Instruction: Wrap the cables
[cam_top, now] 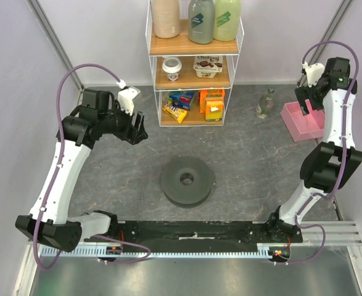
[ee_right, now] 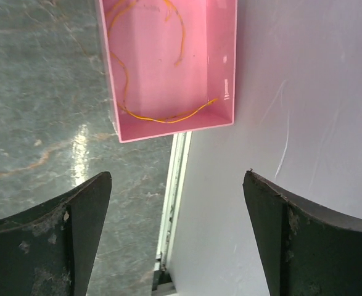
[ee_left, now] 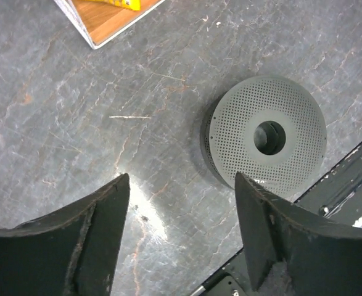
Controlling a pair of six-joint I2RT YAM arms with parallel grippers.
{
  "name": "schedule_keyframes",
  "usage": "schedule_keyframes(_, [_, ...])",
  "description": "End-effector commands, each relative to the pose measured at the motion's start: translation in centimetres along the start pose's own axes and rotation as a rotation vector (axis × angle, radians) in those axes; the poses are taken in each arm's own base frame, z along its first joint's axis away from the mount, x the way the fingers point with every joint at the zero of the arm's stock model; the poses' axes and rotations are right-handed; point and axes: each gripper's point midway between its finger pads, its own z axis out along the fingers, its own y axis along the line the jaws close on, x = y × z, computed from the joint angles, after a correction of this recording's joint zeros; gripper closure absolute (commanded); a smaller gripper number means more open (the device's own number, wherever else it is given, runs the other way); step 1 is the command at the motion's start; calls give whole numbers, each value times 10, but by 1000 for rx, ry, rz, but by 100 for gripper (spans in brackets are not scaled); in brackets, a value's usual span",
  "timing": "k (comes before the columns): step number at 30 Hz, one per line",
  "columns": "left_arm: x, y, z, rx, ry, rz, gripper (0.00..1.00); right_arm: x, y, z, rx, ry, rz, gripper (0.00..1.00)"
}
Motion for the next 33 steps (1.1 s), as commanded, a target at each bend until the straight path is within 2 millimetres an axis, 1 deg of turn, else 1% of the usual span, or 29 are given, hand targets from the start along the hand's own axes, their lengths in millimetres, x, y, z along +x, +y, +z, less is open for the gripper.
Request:
schedule_keyframes(1, [1, -3, -1, 47, -20, -170, 19, 3, -19, 13, 4, 51, -172, 5])
schedule_keyframes(2, [2, -4, -1, 59, -18, -199, 10, 3, -20, 18, -6, 57, -211, 5])
schedule_keyframes(3, [3, -1, 0, 59, -16, -226, 8, 3, -20, 24, -15, 58, -251, 5])
schedule_keyframes(7, [7, 5, 3, 87, -15, -347, 5, 1, -22, 45, -48, 78, -356, 10])
schedule_keyframes(10, [16, 13, 7, 74, -1, -417, 1, 2, -22, 63, -60, 103, -376, 12])
schedule_keyframes(12, [20, 18, 8, 47, -5, -448, 1, 2, -24, 75, -55, 116, -364, 13])
schedule_keyframes(15, [21, 22, 8, 31, -52, -465, 1, 1, -20, 95, -71, 119, -333, 14])
schedule_keyframes(16, [17, 22, 4, 34, -94, -462, 1, -1, -18, 102, -74, 112, -314, 15])
schedule_keyframes(19, [12, 21, 3, 41, -168, -463, 1, 0, -11, 122, -104, 108, -289, 16])
schedule_keyframes(21, [11, 26, 3, 4, -204, -485, 1, 2, -5, 134, -124, 112, -282, 16])
schedule_keyframes(24, [8, 31, 0, -25, -230, -481, 1, 9, 0, 147, -140, 125, -278, 16])
schedule_keyframes(25, [7, 37, -2, -65, -243, -485, 1, 10, 1, 150, -140, 127, -277, 16])
schedule_keyframes(28, [1, 45, -7, -119, -288, -459, 1, 15, 5, 158, -151, 137, -278, 16])
schedule_keyframes(30, [-1, 45, -7, -112, -291, -465, 1, 15, 7, 159, -156, 132, -276, 16])
schedule_keyframes(33, [1, 44, -2, -95, -269, -472, 1, 16, 10, 163, -168, 130, -275, 16])
